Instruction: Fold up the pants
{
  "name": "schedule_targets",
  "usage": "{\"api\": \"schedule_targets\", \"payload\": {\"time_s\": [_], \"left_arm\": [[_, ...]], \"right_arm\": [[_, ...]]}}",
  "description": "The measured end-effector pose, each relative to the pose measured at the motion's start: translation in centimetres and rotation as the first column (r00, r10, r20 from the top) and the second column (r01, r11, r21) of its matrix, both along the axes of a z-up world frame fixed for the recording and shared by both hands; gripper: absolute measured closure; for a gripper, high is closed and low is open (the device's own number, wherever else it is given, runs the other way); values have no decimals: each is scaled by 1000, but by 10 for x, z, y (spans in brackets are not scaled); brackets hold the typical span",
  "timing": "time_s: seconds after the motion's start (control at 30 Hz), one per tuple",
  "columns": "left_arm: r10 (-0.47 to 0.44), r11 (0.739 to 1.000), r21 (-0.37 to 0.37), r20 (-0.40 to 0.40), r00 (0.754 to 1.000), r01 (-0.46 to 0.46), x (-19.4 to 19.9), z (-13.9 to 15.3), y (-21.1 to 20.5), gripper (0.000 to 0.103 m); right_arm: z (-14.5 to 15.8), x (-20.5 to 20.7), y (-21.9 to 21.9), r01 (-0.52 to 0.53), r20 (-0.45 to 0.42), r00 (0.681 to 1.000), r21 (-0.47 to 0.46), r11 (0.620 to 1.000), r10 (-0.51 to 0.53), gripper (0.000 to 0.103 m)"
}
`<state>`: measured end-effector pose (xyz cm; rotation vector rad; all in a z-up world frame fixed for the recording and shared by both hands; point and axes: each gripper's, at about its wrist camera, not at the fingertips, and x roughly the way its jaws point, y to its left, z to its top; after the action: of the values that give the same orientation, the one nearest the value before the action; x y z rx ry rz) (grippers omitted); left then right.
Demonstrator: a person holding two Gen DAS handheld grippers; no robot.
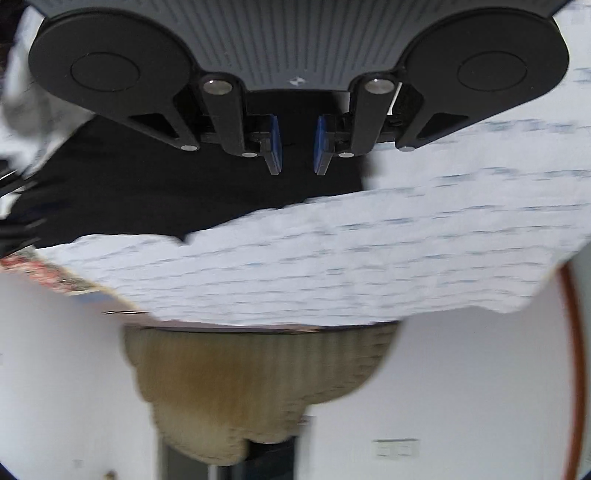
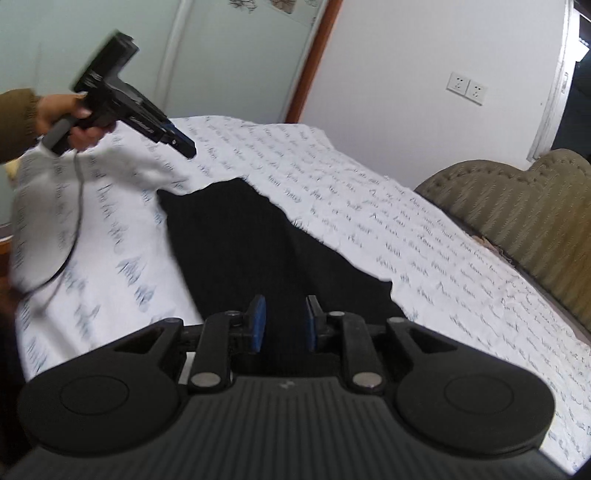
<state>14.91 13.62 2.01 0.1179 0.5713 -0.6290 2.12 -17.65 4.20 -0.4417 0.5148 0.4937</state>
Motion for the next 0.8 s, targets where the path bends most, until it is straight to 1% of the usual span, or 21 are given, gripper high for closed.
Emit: {"api": "schedule_targets", "payload": {"time_s": [0.03,0.07,0.1,0.17,0.2,0.27,0.3,0.33,0.4,0.43,0.47,0.5,0.57,0.63,0.73,0.77,0.8], "left_arm": [[-27,1000,9,-15,1000,27,-1,-4,-14,85],[-47,998,42,-26,999,48,-1,-9,-27,85],[-52,994,99,-28,998,55,-1,-17,-39,85],[-25,973,228,-25,999,30,2,-38,-55,85],[-9,967,256,-29,1000,16,5,-46,-56,85],[8,970,242,-32,999,0,5,-47,-50,85],[17,971,240,-21,1000,-11,3,-44,-47,85],[24,969,247,-6,1000,-21,1,-40,-46,85],[52,955,290,14,999,-54,-1,-37,-48,85],[61,951,304,17,998,-63,-2,-36,-50,85],[61,951,302,16,998,-63,-4,-34,-52,85],[55,955,291,9,998,-56,-6,-31,-56,85],[33,965,261,-3,999,-31,-13,-25,-67,85],[-3,974,229,0,1000,2,-23,-18,-85,85],[-61,978,198,-11,998,62,-37,-10,-116,85],[-78,980,181,-18,997,80,-41,-8,-127,85],[-97,982,159,-35,995,101,-43,-7,-139,85]], "right_arm": [[-8,9,9,10,-23,1000,-11,1000,-10,84],[-17,17,18,15,-48,999,-28,1000,-16,84],[-27,24,24,17,-76,997,-50,999,-21,84],[-48,34,34,23,-138,990,-127,992,-41,84],[-54,32,34,31,-133,990,-145,989,-50,81],[-47,23,27,48,-132,989,-108,993,-62,80],[-38,14,17,60,-126,990,-77,995,-69,77],[-29,3,7,75,-108,991,-48,996,-80,72],[-7,-24,-20,114,-40,993,19,993,-113,44],[5,-40,-35,142,0,990,55,988,-142,39],[15,-53,-46,172,29,984,85,981,-175,35],[26,-68,-60,213,51,974,114,970,-219,35],[43,-94,-86,307,93,942,143,941,-321,34],[57,-119,-106,401,141,898,134,906,-418,34],[75,-154,-131,531,230,811,100,841,-539,33],[80,-166,-137,559,258,785,98,824,-563,29],[84,-178,-145,588,295,753,102,802,-589,20]]}}
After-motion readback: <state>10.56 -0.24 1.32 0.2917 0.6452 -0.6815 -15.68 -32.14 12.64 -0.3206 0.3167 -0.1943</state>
